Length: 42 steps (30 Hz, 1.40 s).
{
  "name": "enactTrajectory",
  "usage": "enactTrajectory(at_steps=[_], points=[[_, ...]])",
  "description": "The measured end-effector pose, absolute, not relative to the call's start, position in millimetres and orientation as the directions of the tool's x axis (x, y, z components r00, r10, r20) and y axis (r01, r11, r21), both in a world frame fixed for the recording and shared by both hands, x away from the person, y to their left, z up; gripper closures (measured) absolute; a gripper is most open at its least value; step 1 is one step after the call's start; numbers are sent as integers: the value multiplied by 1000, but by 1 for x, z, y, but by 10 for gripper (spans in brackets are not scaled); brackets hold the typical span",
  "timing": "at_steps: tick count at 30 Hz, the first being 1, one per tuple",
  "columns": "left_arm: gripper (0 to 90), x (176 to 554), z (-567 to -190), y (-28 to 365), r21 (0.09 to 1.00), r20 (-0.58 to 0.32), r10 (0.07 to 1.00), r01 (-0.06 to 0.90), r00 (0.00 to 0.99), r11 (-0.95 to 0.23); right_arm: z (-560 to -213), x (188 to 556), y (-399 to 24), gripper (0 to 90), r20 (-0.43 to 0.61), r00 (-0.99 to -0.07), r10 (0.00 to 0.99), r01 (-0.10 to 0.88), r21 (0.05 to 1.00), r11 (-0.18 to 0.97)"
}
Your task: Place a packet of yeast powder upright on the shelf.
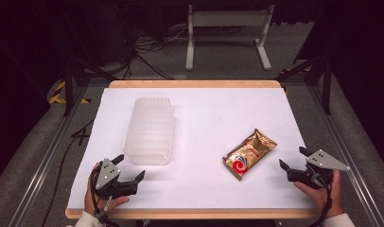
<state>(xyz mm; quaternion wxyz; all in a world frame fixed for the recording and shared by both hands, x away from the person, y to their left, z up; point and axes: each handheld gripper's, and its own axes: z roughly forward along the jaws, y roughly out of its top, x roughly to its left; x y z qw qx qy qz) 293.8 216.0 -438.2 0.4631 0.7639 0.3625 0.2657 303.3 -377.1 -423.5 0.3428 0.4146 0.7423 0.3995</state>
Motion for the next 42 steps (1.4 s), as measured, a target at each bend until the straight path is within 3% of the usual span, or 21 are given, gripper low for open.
enactTrajectory(at_steps=[30, 42], points=[[105, 293, -439, 216, 898, 65, 795, 313, 603, -310, -419, 319, -370, 193, -100, -415, 904, 371, 889, 269], [105, 293, -440, 217, 894, 69, 796, 316, 602, -316, -426, 355, -352, 195, 21, -416, 909, 487, 850, 203]])
